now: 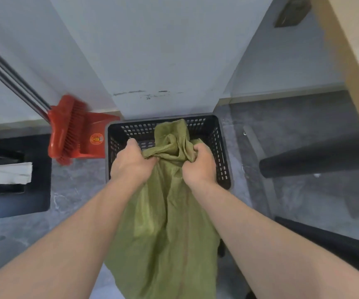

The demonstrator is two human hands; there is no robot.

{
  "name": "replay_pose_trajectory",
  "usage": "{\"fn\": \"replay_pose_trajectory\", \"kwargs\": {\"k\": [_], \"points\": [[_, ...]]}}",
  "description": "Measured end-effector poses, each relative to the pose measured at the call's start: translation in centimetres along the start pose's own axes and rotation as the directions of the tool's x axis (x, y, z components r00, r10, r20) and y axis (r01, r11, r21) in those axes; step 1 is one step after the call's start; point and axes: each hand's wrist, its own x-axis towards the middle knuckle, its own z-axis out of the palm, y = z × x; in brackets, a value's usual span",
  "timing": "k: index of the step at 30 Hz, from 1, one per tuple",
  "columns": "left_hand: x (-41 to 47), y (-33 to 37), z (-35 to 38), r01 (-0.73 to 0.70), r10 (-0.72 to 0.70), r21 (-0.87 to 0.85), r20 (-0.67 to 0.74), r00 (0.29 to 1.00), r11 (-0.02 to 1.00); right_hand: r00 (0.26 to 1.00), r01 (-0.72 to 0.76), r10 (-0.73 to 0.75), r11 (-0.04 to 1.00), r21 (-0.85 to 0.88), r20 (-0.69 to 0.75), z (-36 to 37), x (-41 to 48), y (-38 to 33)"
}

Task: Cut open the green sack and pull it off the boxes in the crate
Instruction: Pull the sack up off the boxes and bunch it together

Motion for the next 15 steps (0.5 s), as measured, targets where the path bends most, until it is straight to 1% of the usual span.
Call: {"fn": "replay_pose_trajectory", "kwargs": {"k": [4, 6, 8, 9, 10, 11, 12, 13, 14, 15], "points": [[4.4, 0.8, 0.6, -0.02, 0.021, -0.076, 0.012, 1.0, 0.997, 0.999, -0.035, 0.035, 0.999, -0.018, -0.007, 2.6, 4.3, -0.5], [6.3, 1.3, 0.6, 0.02, -0.019, -0.228, 0.009, 1.0, 0.973, 0.998, -0.052, 0.053, 0.998, -0.043, 0.016, 3.8, 6.5, -0.9], [7.7, 1.6, 0.5, 0.052, -0.03, -0.474, 0.054, 0.998, 0.879, 0.996, -0.072, 0.075, 0.996, -0.06, 0.048, 4.7, 8.3, -1.0], [8.1, 1.7, 0.5, 0.055, 0.006, -0.569, 0.105, 0.994, 0.82, 0.994, -0.09, 0.094, 0.995, -0.051, 0.064, 5.1, 9.2, -0.9], [8.4, 1.6, 0.6, 0.037, 0.081, -0.619, 0.162, 0.983, 0.785, 0.99, -0.115, 0.118, 0.993, -0.035, 0.081, 5.4, 9.9, -0.8], [8.4, 1.4, 0.6, -0.013, 0.185, -0.613, 0.219, 0.958, 0.79, 0.985, -0.141, 0.142, 0.99, -0.021, 0.1, 5.8, 10.7, -0.7], [8.6, 0.9, 0.8, -0.085, 0.276, -0.564, 0.263, 0.925, 0.821, 0.979, -0.161, 0.162, 0.987, -0.014, 0.12, 6.1, 11.3, -0.7], [8.7, 0.3, 1.2, -0.165, 0.339, -0.481, 0.302, 0.891, 0.861, 0.975, -0.173, 0.173, 0.985, -0.013, 0.14, 6.5, 11.8, -0.7], [9.0, -0.5, 1.7, -0.236, 0.371, -0.375, 0.345, 0.862, 0.897, 0.97, -0.184, 0.184, 0.983, -0.015, 0.16, 6.8, 12.3, -0.7], [8.9, -1.0, 2.0, -0.27, 0.363, -0.271, 0.396, 0.843, 0.924, 0.965, -0.196, 0.198, 0.98, -0.025, 0.173, 7.1, 12.7, -0.6]]}}
